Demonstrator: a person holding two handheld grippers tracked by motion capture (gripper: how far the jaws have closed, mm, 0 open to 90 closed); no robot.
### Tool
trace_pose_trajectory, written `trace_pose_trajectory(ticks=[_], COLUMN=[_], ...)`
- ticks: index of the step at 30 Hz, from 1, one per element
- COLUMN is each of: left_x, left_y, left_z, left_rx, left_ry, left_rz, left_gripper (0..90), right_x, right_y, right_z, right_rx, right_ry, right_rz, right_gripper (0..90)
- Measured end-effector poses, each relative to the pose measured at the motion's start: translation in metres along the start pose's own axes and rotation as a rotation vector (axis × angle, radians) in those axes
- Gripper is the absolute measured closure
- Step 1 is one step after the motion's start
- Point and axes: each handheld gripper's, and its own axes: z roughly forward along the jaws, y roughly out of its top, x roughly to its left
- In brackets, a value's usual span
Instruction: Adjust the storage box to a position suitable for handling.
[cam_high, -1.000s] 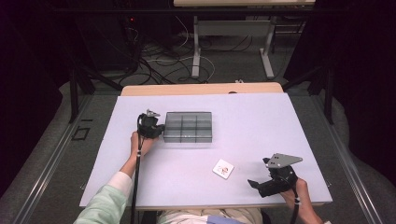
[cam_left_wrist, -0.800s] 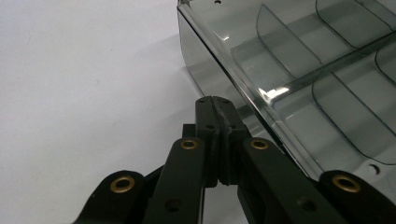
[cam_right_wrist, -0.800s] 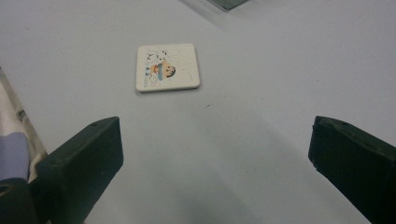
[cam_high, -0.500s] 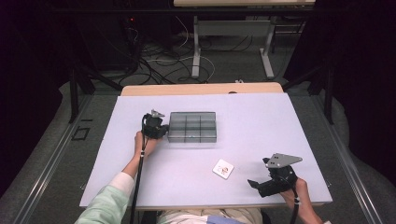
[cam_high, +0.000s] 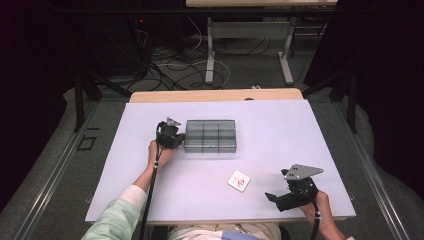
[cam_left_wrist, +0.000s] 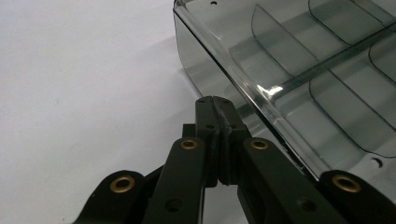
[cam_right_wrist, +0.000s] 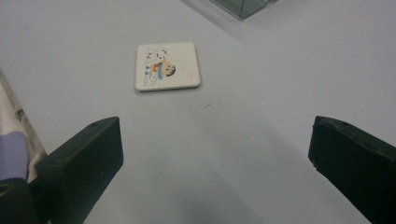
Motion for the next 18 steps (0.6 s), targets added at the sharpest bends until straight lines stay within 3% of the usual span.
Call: trace_pose_trajectory(ticks=[18], left_x=[-0.018], left_y=[0.011], left_z=[0.012], left_rx=[-0.014], left_ry=[-0.027], left_rz=[0.024], left_gripper=[90.0], right_x=[-0.001], right_y=[0.0], right_z=[0.0], right_rx=[0.009], right_ry=[0.01], right_rz=[-0.01], right_gripper=[2.8])
